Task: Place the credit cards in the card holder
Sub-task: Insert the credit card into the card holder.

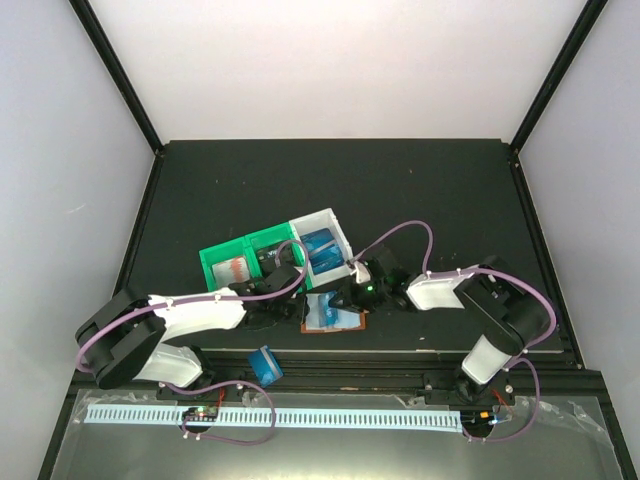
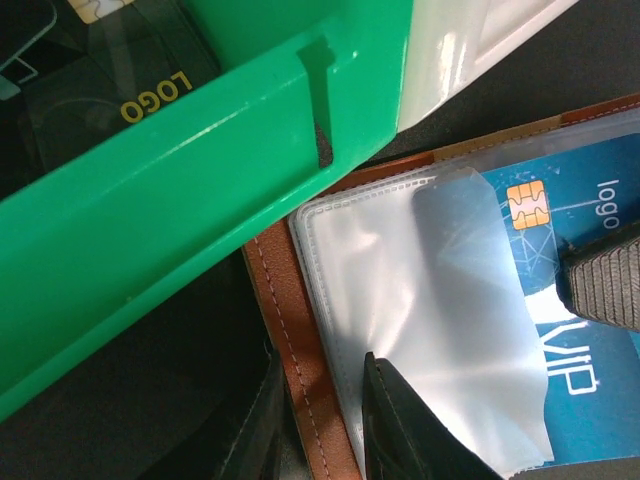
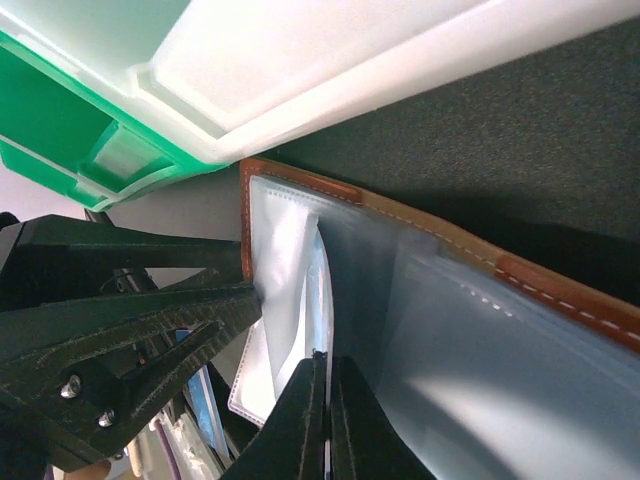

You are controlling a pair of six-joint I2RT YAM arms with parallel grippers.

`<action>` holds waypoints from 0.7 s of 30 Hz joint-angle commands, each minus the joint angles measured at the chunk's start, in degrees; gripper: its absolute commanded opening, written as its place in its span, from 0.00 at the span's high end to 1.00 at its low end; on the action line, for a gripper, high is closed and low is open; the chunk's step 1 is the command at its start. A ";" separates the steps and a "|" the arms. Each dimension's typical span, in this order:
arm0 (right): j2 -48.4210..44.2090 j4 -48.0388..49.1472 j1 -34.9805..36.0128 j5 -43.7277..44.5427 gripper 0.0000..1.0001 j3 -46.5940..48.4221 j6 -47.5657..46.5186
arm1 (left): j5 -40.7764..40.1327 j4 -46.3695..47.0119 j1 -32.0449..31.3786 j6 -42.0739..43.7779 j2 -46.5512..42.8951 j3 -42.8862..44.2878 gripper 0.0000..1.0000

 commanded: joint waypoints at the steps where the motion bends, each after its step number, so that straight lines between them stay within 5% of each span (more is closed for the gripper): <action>1: 0.93 -0.84 0.89 4.08 0.95 -1.51 0.20 | -0.53 -1.95 -0.84 -0.58 1.01 -0.47 0.77; 12: -6.78 -3.97 2.07 12.03 0.63 -4.51 4.74 | -0.60 -1.68 -0.93 -0.86 0.39 -1.06 0.75; 21: -4.52 -4.63 5.95 12.53 0.58 -0.97 6.23 | 3.02 0.87 -0.93 -0.54 0.64 -1.65 0.67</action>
